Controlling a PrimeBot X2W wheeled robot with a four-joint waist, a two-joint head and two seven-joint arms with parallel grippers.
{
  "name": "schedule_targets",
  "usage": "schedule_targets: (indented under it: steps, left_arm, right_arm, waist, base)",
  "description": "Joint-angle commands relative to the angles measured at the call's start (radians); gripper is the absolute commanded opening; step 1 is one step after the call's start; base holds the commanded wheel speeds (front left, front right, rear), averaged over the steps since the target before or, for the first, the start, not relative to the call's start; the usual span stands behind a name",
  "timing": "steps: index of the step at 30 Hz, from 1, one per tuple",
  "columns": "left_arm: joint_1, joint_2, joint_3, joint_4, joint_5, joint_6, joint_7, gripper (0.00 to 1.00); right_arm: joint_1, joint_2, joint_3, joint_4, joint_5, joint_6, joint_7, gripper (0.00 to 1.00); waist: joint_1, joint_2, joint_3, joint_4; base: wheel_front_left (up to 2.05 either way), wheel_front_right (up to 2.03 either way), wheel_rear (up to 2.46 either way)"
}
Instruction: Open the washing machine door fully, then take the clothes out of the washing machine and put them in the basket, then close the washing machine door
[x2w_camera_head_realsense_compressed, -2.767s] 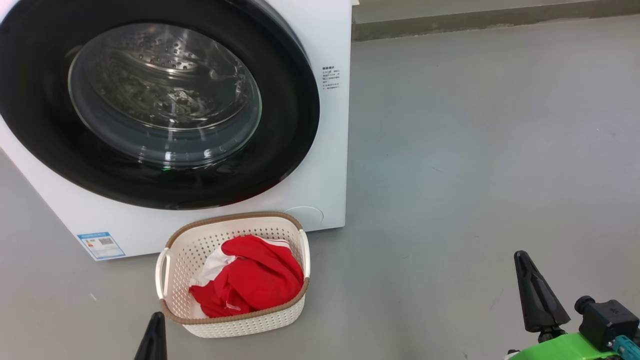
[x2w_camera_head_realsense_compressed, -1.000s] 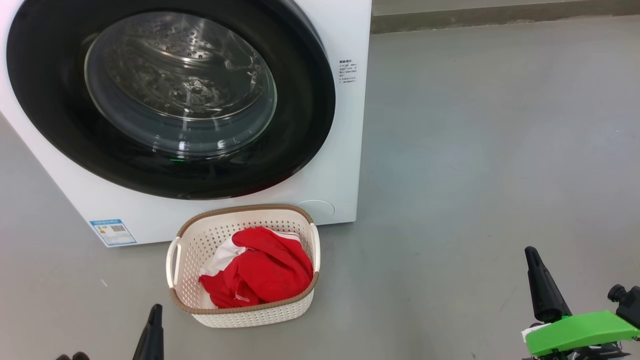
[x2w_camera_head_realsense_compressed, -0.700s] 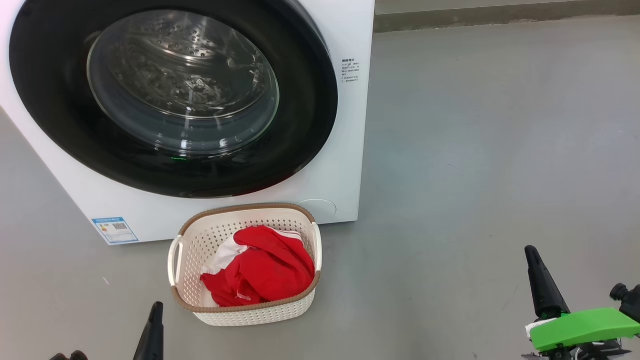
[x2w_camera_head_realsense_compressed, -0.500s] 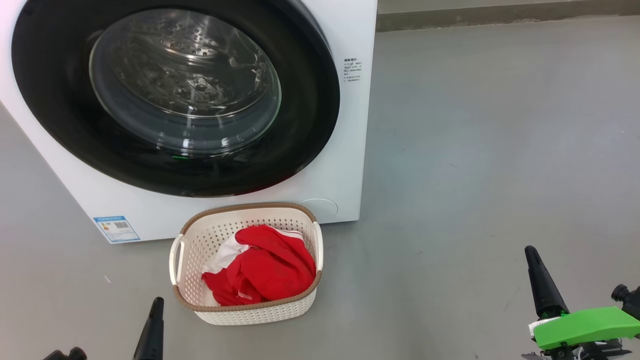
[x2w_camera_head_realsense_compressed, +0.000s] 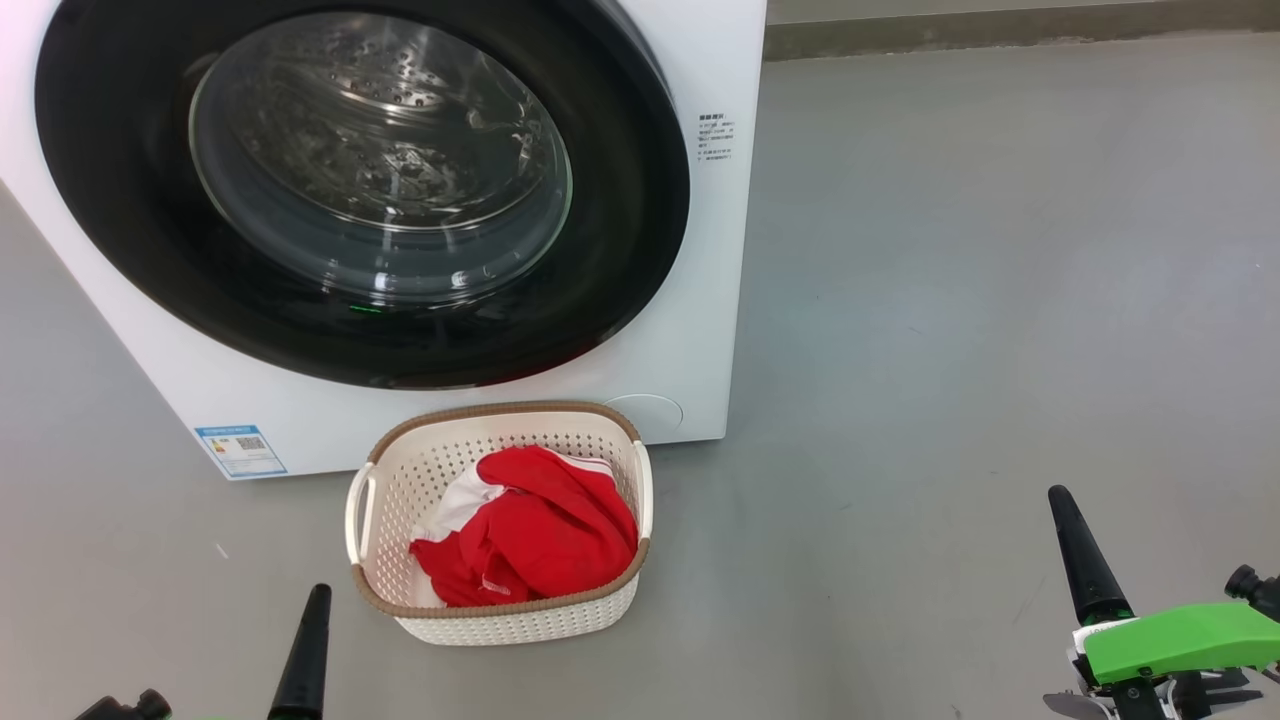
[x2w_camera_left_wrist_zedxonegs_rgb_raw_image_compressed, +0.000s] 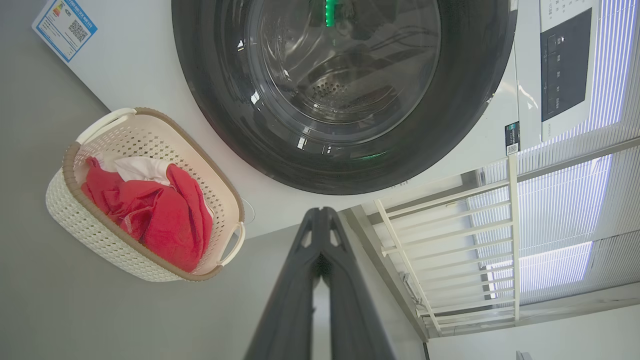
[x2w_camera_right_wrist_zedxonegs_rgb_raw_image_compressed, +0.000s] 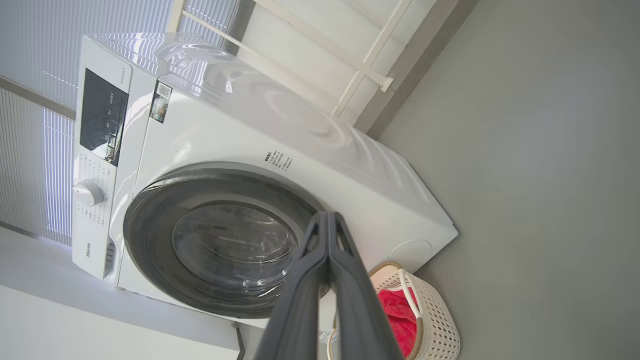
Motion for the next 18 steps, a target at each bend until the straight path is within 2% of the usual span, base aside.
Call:
schedule_targets:
  steps: [1,18]
  left_arm:
    - [-0.044,0.019,0.029,-0.018,-0.021,-0.013,0.007,0.0]
    - [-0.074,0.023,0.038,-0.001,-0.227,-0.024,0.06,0.0]
  right_arm:
    - [-0.05,-0.018,0.01,-0.023,0.026,0.0,0.007,0.0]
    - [-0.075,-0.022,0.004,0.0,0.234,0.0,0.062,0.0]
  waist:
    - [-0.0001,0.0,0.0,0.001]
    - [-0.0001,0.0,0.005,0.014]
  base:
    - [0.0,0.0,0.0]
    - [0.0,0.0,0.0]
